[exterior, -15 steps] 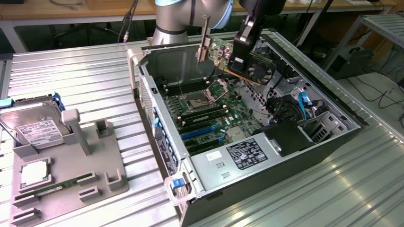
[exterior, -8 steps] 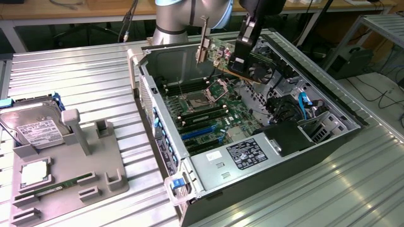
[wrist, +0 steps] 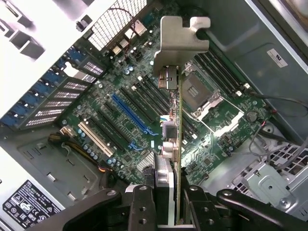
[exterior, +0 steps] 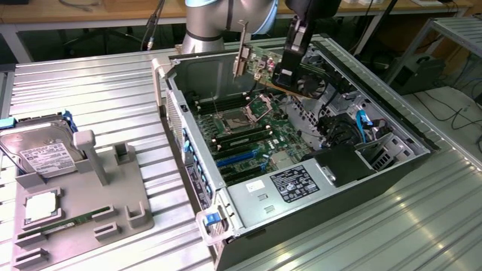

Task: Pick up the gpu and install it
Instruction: 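Insert the gpu into the slot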

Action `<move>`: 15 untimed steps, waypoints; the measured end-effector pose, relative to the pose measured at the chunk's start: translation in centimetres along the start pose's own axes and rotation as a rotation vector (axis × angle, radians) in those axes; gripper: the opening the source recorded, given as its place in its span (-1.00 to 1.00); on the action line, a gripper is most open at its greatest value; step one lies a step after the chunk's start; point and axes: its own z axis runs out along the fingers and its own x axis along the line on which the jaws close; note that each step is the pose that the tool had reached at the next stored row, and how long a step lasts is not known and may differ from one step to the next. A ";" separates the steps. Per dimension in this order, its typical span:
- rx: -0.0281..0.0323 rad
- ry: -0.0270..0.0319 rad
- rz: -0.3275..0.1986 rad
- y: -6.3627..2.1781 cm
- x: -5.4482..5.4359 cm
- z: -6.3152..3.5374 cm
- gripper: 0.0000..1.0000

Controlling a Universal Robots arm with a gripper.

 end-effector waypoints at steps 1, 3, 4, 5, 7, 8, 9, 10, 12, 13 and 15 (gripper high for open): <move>0.0000 0.0000 -0.009 0.00 0.0 0.00 -0.44; -0.0001 -0.0003 -0.024 0.01 0.0 0.00 -0.44; -0.0002 -0.0004 -0.031 0.01 0.0 0.00 -0.44; -0.0002 -0.0005 -0.037 0.01 0.0 0.00 -0.44; -0.0003 -0.0007 -0.050 0.02 0.0 0.00 -0.44; -0.0003 -0.0008 -0.056 0.02 0.0 0.00 -0.44; -0.0003 -0.0008 -0.064 0.02 0.0 0.00 -0.44; -0.0004 -0.0009 -0.071 0.02 0.0 0.00 -0.44; -0.0004 -0.0011 -0.087 0.02 0.0 0.00 -0.44; -0.0004 -0.0012 -0.094 0.02 0.0 0.00 -0.44; -0.0006 -0.0015 -0.111 0.03 0.0 0.00 -0.44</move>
